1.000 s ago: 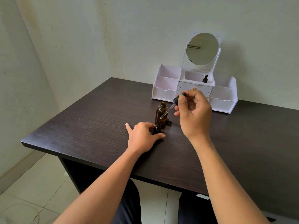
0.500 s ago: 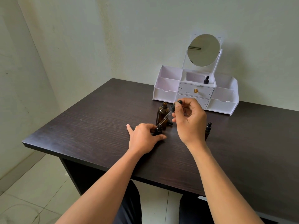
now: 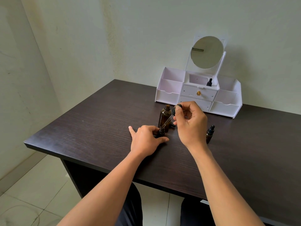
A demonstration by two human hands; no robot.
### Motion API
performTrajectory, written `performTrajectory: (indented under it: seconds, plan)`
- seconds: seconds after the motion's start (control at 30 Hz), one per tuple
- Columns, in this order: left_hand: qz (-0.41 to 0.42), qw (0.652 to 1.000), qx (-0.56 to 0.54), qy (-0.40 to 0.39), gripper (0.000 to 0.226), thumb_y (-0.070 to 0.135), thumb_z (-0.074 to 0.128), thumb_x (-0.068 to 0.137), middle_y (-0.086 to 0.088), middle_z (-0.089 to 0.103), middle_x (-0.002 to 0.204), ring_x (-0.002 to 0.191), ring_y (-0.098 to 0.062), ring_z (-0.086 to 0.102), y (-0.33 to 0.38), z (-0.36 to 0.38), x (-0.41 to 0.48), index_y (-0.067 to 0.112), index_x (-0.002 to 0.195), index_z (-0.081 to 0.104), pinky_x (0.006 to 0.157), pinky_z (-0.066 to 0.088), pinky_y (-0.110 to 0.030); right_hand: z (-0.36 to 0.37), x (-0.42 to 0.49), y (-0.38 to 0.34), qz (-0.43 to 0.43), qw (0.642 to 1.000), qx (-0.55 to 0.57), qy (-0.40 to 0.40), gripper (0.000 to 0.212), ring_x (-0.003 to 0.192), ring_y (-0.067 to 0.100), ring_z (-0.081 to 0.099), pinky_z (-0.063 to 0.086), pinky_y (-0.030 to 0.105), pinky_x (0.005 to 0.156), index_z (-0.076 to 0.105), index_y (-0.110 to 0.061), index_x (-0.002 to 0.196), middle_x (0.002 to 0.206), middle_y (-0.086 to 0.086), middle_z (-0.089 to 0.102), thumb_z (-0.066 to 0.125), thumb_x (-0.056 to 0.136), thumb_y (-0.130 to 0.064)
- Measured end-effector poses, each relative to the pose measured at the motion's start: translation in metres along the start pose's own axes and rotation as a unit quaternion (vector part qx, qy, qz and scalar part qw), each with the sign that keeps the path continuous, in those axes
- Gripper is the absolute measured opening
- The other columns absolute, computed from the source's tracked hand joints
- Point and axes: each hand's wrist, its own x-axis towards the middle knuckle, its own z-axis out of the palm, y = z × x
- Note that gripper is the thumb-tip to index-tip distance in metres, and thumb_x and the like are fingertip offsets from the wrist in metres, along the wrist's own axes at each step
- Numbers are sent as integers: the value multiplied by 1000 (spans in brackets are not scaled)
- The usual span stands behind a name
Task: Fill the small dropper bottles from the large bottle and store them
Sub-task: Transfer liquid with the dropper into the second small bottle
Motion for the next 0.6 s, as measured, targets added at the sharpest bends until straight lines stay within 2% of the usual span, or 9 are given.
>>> performTrajectory:
  seconds: [0.23, 0.37, 0.47, 0.53, 0.6]
  plan:
    - [4, 1000, -3, 1, 38, 61, 74, 77, 14, 73, 100, 110, -10, 61, -1, 0, 0, 38, 107, 73, 117, -14, -57, 0, 1, 3, 6, 1000, -13, -16, 6, 70, 21, 69, 58, 48, 65, 63, -23, 96, 81, -10, 66, 63, 96, -17]
    - [3, 1000, 0, 1, 39, 61, 74, 77, 13, 73, 101, 110, -10, 61, -1, 0, 1, 37, 108, 73, 118, -13, -58, 0, 1, 3, 22, 999, 9, -28, 21, 74, 17, 71, 61, 34, 67, 60, -23, 118, 93, -3, 68, 63, 97, -20]
    - [2, 1000, 0, -1, 39, 61, 73, 78, 13, 73, 100, 109, -10, 61, -1, 0, 1, 37, 108, 73, 117, -14, -58, 0, 1, 3, 16, 999, 2, -34, 17, 78, 18, 71, 62, 40, 68, 64, -24, 109, 91, -7, 66, 69, 93, -22]
    - [3, 1000, 1, -3, 38, 61, 73, 78, 13, 73, 101, 110, -10, 61, -1, 1, 1, 37, 107, 73, 117, -14, -59, 0, 2, 3, 18, 999, -5, -37, 14, 74, 17, 71, 61, 40, 67, 63, -26, 99, 87, -7, 68, 72, 90, -19]
    - [4, 1000, 4, -5, 38, 61, 72, 79, 13, 73, 102, 110, -10, 62, -1, 1, 1, 37, 108, 72, 117, -14, -59, 1, 2, 2, 18, 999, -3, -32, 19, 70, 16, 70, 61, 41, 65, 61, -30, 88, 81, -6, 70, 73, 89, -16]
